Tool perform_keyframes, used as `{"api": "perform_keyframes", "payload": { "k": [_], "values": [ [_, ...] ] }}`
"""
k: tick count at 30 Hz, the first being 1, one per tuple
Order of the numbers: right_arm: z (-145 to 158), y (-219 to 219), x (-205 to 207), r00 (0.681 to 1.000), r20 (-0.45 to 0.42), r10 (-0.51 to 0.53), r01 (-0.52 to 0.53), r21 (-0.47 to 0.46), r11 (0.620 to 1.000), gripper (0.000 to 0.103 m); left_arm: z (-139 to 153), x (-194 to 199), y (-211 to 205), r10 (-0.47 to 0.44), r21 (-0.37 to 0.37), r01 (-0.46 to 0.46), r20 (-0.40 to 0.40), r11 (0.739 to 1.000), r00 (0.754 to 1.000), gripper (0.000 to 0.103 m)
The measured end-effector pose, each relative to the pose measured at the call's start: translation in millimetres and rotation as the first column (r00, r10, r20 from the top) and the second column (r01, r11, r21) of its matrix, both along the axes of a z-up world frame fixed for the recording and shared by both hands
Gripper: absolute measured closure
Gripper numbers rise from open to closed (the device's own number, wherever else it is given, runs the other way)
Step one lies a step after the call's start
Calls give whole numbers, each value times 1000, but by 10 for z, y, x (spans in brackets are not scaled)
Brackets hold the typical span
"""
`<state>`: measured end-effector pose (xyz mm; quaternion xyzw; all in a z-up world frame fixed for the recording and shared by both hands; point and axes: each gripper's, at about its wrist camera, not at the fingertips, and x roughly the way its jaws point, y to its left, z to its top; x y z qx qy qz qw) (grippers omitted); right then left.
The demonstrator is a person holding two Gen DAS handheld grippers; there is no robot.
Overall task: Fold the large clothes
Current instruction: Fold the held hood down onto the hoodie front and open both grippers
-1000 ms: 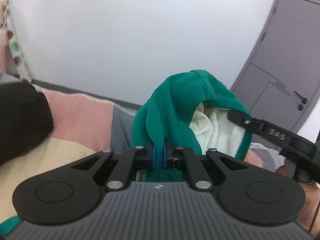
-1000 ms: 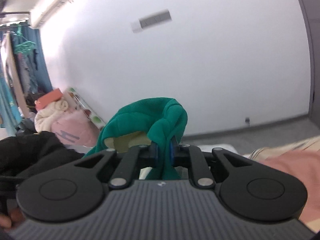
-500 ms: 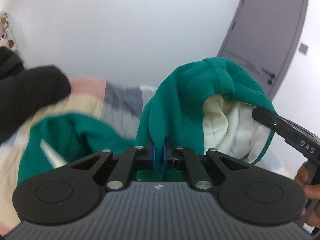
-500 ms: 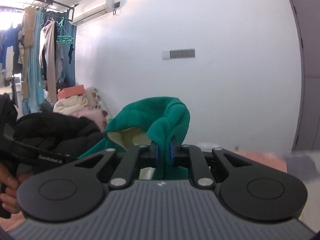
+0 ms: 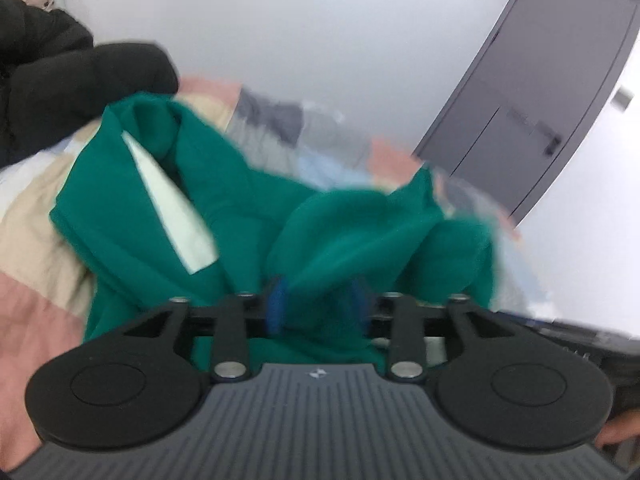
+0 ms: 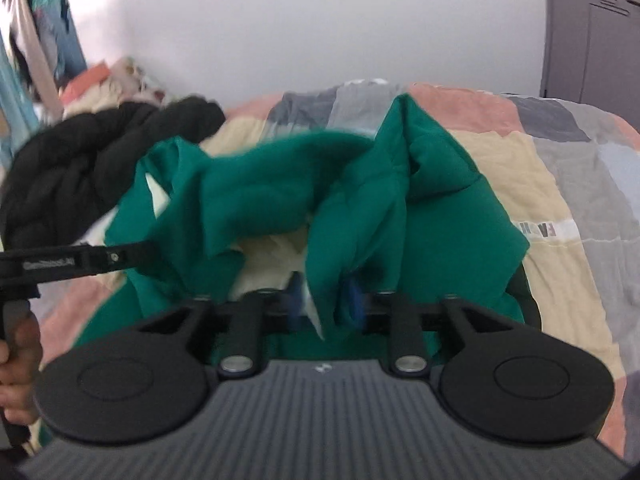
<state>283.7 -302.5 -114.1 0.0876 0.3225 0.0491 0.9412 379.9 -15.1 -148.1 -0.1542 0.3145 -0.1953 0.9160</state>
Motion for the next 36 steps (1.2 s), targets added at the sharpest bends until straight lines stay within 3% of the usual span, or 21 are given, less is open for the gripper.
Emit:
{"api": "perform_keyframes", "payload": {
  "k": [1, 3, 5, 8, 13, 19, 24, 29, 33, 36],
  "values": [
    [20, -44, -59, 1000, 30, 0, 0, 27, 1000, 35, 35, 25, 12, 6, -16, -6, 9, 1000, 1000, 53],
    [29, -101, -231, 995, 101, -3, -6, 88, 996, 22, 21, -94, 57, 20, -31, -19, 53, 999, 998, 49],
    [-15, -156, -387, 988, 152, -14, -9, 149, 989, 24, 10, -180, 98, 8, -73, -2, 81, 997, 997, 45],
    [-115, -220, -505, 972, 225, -61, 12, 213, 977, 24, -101, -191, 120, -9, -117, 16, 56, 993, 998, 45],
    [-215, -279, -480, 946, 307, -102, 46, 183, 982, 24, -249, -141, 108, -26, -134, 29, 18, 991, 999, 45],
    [-428, -538, 22, 954, 261, -149, 54, 339, 939, 23, -407, 53, 62, -35, -154, 38, 25, 987, 999, 45],
    [-604, -643, 327, 968, 222, -113, 30, 348, 937, 21, -548, 224, 2, -27, -160, 29, 16, 987, 1000, 45],
    [-789, -823, 483, 982, 180, -63, -27, 460, 887, 22, -684, 356, -30, -19, -152, 15, -21, 988, 1000, 45],
    [-822, -860, 565, 987, 162, -15, -63, 461, 885, 23, -710, 367, -17, -11, -151, 7, -21, 989, 1000, 45],
    [-806, -876, 546, 987, 159, 9, -85, 478, 874, 37, -693, 324, -4, -3, -143, 1, -14, 990, 1000, 45]
  ]
}}
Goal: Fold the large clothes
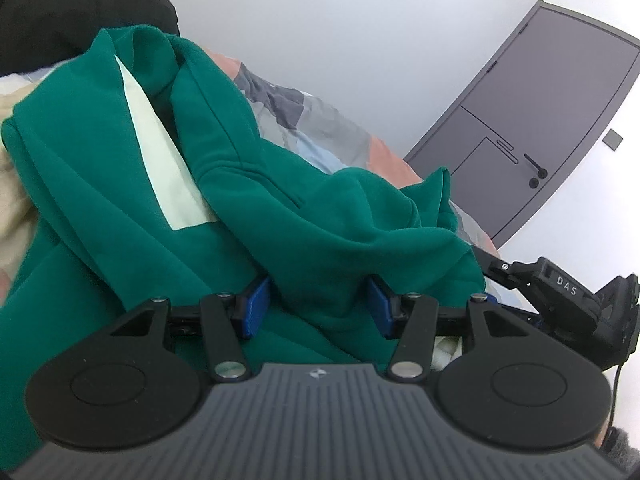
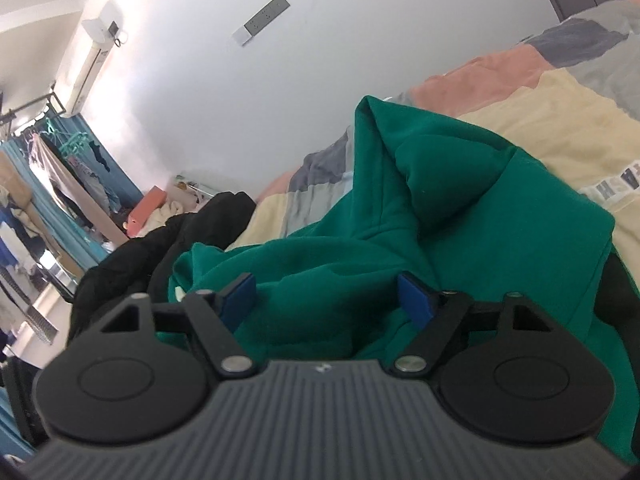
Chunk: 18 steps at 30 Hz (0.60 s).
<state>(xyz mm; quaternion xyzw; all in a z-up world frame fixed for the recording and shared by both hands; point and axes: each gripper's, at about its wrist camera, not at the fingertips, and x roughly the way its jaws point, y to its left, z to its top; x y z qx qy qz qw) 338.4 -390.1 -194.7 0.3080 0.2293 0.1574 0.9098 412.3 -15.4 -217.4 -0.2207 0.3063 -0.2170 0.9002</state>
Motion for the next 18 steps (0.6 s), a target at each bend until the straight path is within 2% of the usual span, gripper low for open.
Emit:
{"api": "perform_keyframes", "payload": {
  "k": [3, 5, 9, 12, 15, 18],
  "values": [
    [70, 115, -76, 1000, 6, 21, -21, -71, 997, 63, 71, -95, 48, 19, 4, -19, 11, 1000, 1000, 45],
    [147, 196, -186, 998, 48, 50, -45, -102, 994, 76, 155, -174, 102, 33, -4, -33, 28, 999, 999, 45],
    [319, 374, -456, 983, 132, 129, -106, -170, 980, 81, 338, -382, 228, 77, -3, -77, 81, 997, 994, 45],
    [392, 451, -662, 966, 182, 183, -154, -164, 974, 86, 434, -514, 302, 98, -14, -97, 101, 995, 990, 45],
    [440, 565, -856, 950, 185, 250, -215, -191, 958, 86, 525, -633, 358, 98, -33, -95, 117, 995, 988, 45],
    [478, 780, -1038, 925, 139, 354, -308, -273, 912, 87, 580, -748, 397, 88, -48, -83, 125, 995, 988, 45]
  ]
}}
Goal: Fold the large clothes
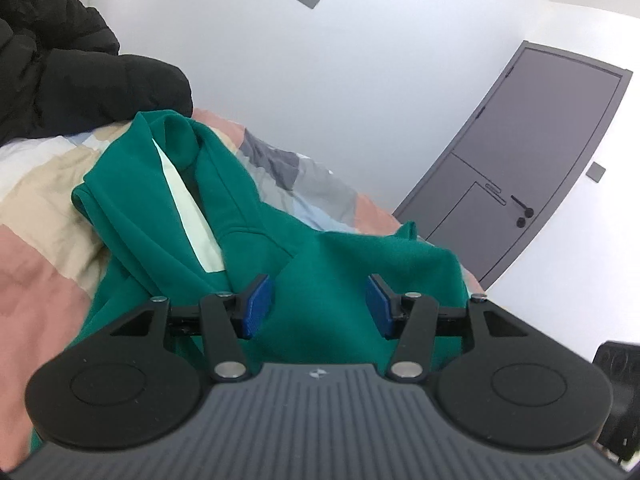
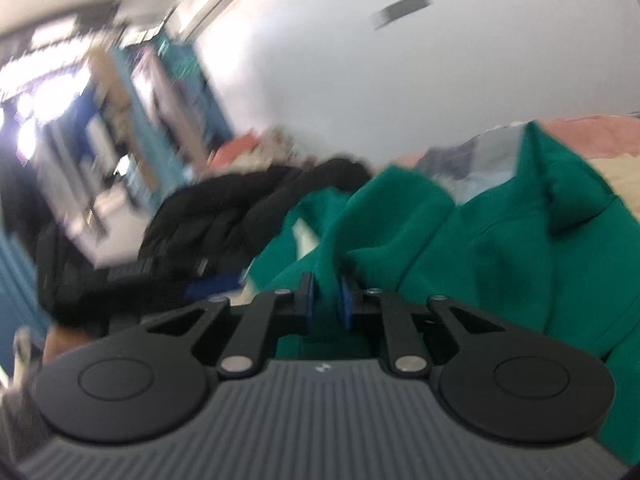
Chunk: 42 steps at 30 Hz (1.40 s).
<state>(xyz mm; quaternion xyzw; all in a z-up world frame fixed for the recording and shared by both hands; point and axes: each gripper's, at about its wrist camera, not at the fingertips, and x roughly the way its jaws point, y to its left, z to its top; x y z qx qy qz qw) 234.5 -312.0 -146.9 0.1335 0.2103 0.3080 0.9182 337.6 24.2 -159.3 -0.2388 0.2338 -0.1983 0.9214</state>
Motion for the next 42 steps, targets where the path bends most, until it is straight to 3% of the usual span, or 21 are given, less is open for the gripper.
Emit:
{"api": "perform_keyframes", "payload": {
  "k": [4, 7, 10, 12, 14, 17, 24, 30, 33, 35, 37, 42],
  "values": [
    [-164, 249, -127, 984, -130, 120, -137, -131, 982, 87, 33, -161, 44, 29, -8, -29, 5, 1000, 1000, 45],
    [-366, 448, -127, 967, -226, 121, -181, -265, 947, 85, 13, -222, 19, 1, -11, -1, -10, 1000, 1000, 45],
    [-404, 491, -128, 965, -238, 114, -186, -308, 933, 83, 23, -274, -37, -14, 29, 14, -3, 999, 1000, 45],
    [-353, 457, -129, 963, -238, 126, -193, -288, 938, 70, 27, -277, -21, -8, 25, 9, -6, 1000, 1000, 45],
    [-273, 423, -191, 962, -212, 173, -223, -241, 945, 31, 18, -261, 23, -4, -2, 4, -19, 1000, 1000, 45],
    [-158, 346, -304, 970, -148, 194, -221, -197, 955, 24, -24, -212, 128, 7, -59, -10, -47, 998, 999, 45],
    [92, 70, -348, 987, -54, 150, -152, -34, 988, 24, -92, -99, 155, 5, -97, -13, -88, 995, 996, 45],
    [116, -125, -275, 999, -5, -52, 52, 86, 995, 24, -157, 4, -34, -21, -39, 18, -94, 999, 995, 45],
    [30, 12, -179, 993, -3, -114, 114, -9, 993, 40, -196, 77, -105, -21, -28, 19, -89, 999, 996, 45],
    [-48, 114, -98, 992, -5, -128, 127, -59, 990, 62, -193, 104, -118, -10, -33, 8, -70, 999, 998, 45],
    [-161, 191, 10, 991, -61, -117, 111, -96, 989, 78, -172, 118, -106, -9, -58, 7, -42, 998, 999, 45],
    [-349, 346, 10, 983, -181, -35, -7, -228, 974, 87, -87, 107, -119, -47, -69, 48, 10, 996, 999, 46]
  ]
}}
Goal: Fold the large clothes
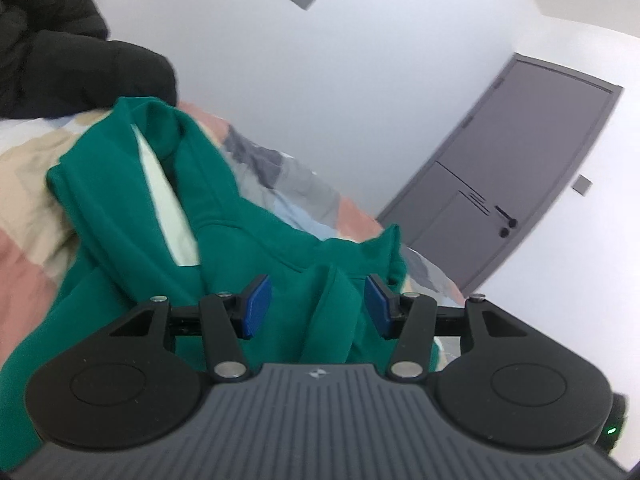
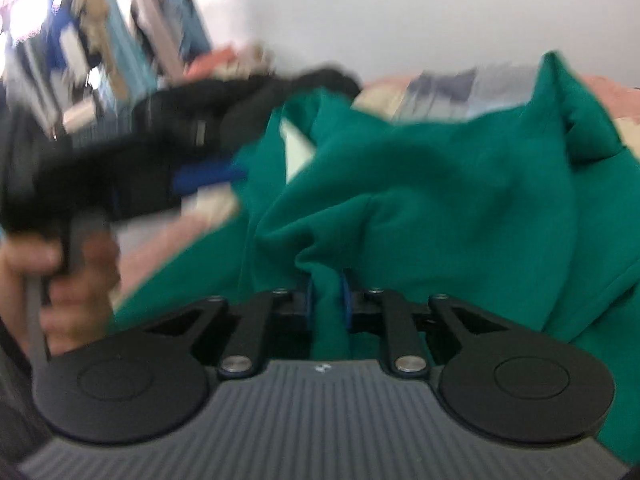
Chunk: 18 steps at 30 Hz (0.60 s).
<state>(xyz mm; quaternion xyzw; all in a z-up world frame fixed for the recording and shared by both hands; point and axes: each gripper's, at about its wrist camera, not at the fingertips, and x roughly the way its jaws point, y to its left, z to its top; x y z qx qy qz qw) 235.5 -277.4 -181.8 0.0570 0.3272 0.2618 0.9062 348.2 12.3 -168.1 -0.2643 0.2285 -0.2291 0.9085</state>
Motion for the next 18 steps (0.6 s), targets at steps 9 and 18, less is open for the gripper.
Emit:
{"api": "perform_keyframes", "payload": {
  "k": [9, 18],
  "values": [
    [-126, -42, -157, 992, -119, 53, -57, -30, 998, 87, -167, 166, -474, -82, 169, 92, -63, 981, 995, 74],
    [-16, -160, -179, 993, -111, 38, -38, 10, 999, 85, -184, 74, -405, -20, 230, 57, -162, 971, 987, 94]
  ]
}}
